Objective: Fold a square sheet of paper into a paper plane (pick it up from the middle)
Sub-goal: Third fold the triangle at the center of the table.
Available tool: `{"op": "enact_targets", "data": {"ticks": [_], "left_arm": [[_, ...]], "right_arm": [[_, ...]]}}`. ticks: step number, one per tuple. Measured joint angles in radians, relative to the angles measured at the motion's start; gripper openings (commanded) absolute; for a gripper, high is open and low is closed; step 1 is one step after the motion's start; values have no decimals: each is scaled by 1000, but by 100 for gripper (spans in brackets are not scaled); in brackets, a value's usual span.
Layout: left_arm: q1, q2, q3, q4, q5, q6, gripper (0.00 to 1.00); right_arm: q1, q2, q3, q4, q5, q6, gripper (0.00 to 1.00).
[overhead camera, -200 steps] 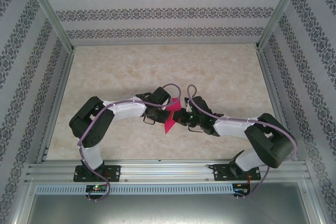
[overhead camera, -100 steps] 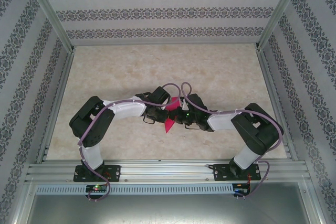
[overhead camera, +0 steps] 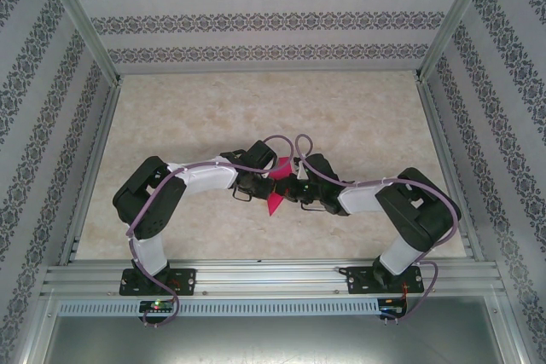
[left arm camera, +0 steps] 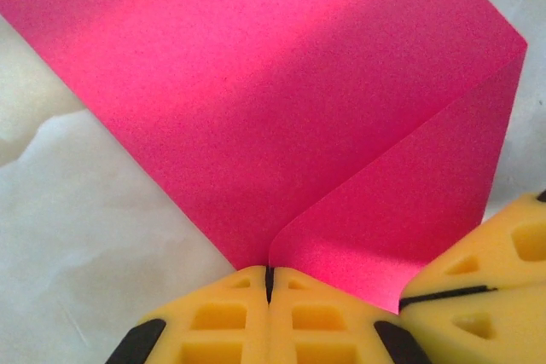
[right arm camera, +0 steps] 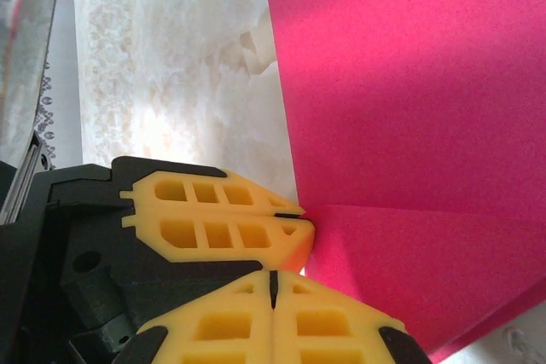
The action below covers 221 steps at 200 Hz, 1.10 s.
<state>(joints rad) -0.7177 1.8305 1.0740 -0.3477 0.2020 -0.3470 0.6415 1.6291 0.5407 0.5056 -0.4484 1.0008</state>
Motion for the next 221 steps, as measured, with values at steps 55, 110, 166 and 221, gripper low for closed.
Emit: {"op": "enact_targets", "data": {"ticks": [55, 110, 166, 221], "left_arm": [[-1, 5, 8, 0, 6, 0, 0], [-1, 8, 10, 0, 7, 0, 0], [-1, 7, 9, 1, 8, 1, 0], [-1, 4, 4, 8, 11, 5, 0]], "right_arm": [[5, -105, -28, -103, 60, 4, 0], [31, -62, -24, -117, 66, 15, 0], [40, -56, 6, -200, 95, 52, 0], [57, -67, 53, -283, 127, 80, 0]]}}
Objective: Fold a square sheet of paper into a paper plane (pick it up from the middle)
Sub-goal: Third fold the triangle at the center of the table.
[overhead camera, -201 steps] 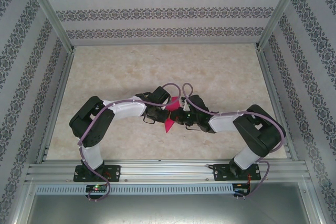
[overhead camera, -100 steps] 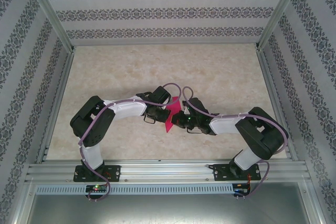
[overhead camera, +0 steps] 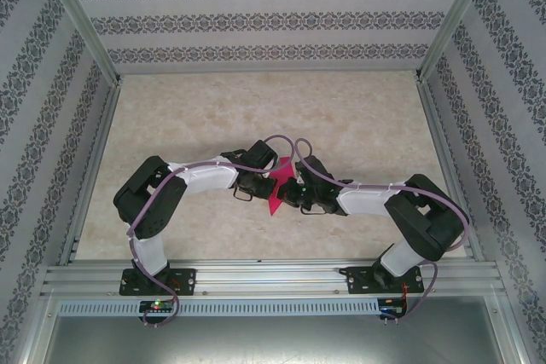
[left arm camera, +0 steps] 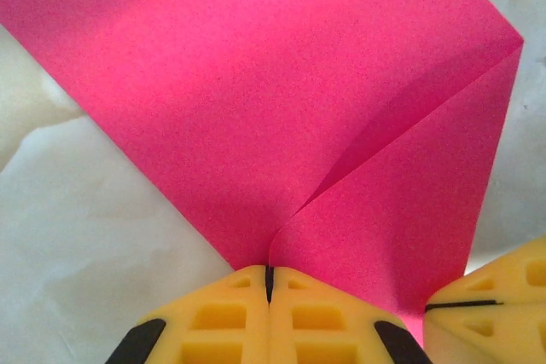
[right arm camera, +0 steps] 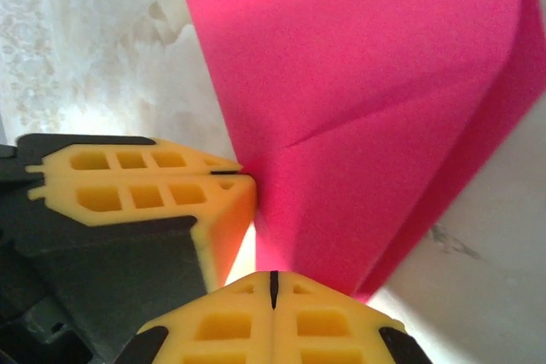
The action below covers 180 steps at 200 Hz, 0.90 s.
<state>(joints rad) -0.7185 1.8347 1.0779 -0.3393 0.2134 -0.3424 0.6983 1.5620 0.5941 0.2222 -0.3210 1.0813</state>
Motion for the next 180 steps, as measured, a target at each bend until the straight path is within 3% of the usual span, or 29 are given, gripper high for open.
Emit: {"op": "enact_targets", "data": {"ticks": [108, 180], "left_arm": [[1, -7, -20, 35, 14, 2, 0], [1, -5, -19, 36, 14, 2, 0]], "right_arm": [[-39, -70, 112, -192, -16, -36, 0], [-32, -78, 47, -126, -22, -38, 0]]}}
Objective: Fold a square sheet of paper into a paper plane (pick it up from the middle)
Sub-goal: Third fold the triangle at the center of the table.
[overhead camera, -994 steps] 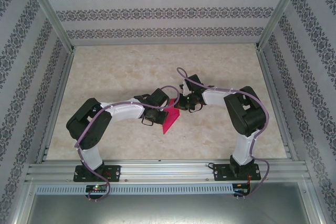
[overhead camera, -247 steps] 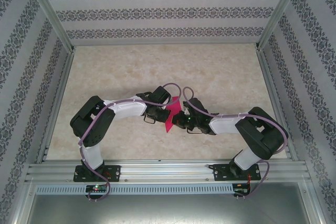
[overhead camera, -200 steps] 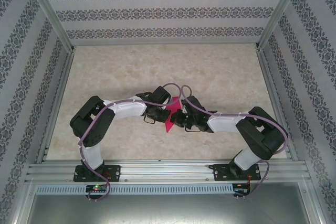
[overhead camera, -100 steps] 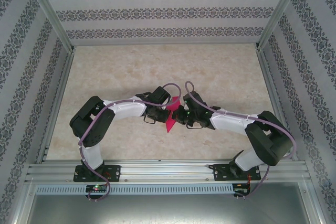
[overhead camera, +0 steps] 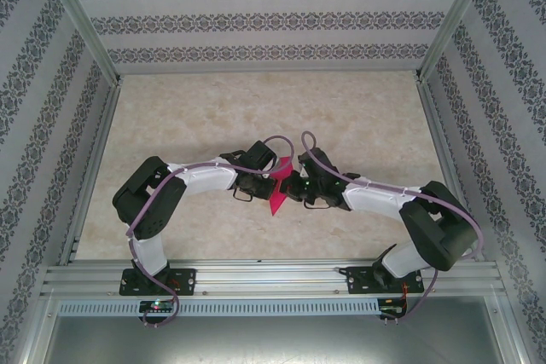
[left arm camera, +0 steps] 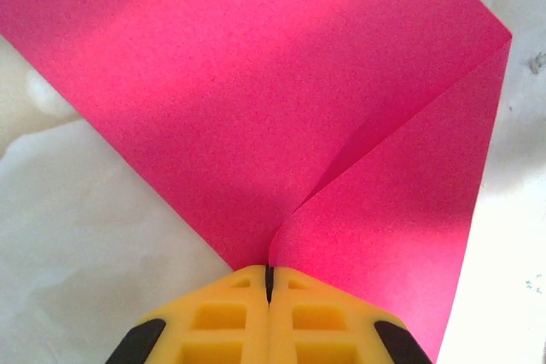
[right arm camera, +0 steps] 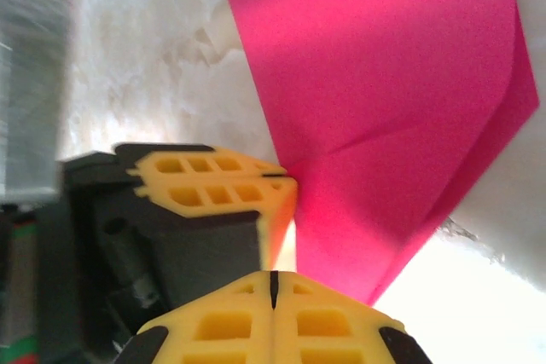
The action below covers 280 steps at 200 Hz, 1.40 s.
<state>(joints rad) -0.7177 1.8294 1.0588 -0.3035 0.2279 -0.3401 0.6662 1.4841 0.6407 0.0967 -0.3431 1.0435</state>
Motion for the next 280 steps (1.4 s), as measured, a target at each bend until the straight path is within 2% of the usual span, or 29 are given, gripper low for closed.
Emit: {"op": "enact_targets", "data": {"ticks": [168, 200, 226, 254, 280], "left_arm": [[0, 18, 29, -25, 5, 1, 0], [0, 19, 31, -27, 5, 4, 0], [0, 19, 34, -31, 5, 8, 0], [0, 19, 34, -31, 5, 12, 0], [0, 19, 34, -31, 5, 16, 0]], "right_arm": [[23, 134, -122, 281, -14, 26, 0], [8, 36, -118, 183, -4, 6, 0], [-44, -20, -69, 140, 4, -35, 0], [-100, 10, -65, 153, -3, -53, 0], [-106, 92, -48, 161, -28, -64, 0]]}}
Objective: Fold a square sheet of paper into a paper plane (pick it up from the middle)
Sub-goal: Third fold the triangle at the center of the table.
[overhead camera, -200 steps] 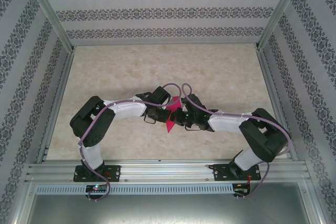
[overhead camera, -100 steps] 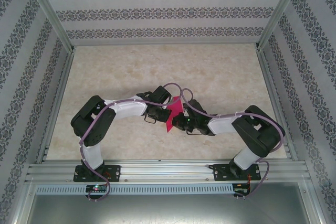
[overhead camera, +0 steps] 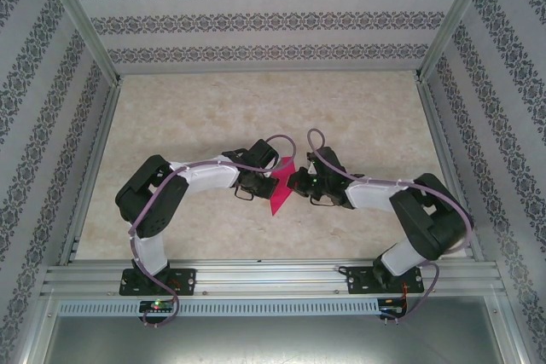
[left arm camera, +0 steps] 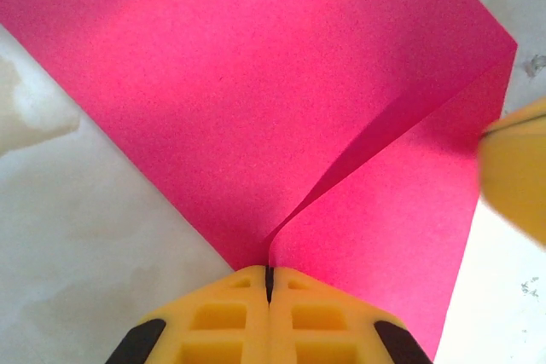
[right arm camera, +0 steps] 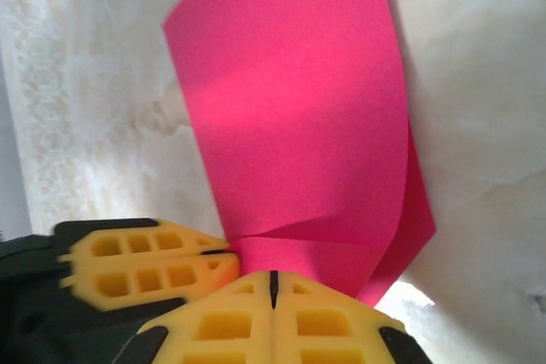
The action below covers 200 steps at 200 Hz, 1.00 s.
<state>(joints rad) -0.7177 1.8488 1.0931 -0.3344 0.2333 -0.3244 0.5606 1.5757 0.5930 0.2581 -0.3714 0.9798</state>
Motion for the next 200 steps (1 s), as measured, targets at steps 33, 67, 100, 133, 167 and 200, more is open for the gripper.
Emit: {"op": "enact_targets", "data": {"ticks": [33, 67, 100, 133, 167, 200], "left_arm": [[0, 0, 0, 0, 0, 0, 0], [0, 0, 0, 0, 0, 3, 0], [0, 0, 0, 0, -1, 4, 0], [0, 0, 0, 0, -2, 4, 0], [0, 0, 0, -1, -2, 7, 0], [0, 0, 0, -1, -2, 8, 0]], "right_arm": [[-1, 48, 1, 0, 4, -14, 0], [-3, 48, 1, -3, -1, -19, 0], [-15, -29, 20, -66, -2, -47, 0], [-50, -42, 58, -87, -3, -75, 0], [-60, -42, 62, -124, -4, -91, 0], [-60, -43, 70, -144, -4, -100, 0]]}}
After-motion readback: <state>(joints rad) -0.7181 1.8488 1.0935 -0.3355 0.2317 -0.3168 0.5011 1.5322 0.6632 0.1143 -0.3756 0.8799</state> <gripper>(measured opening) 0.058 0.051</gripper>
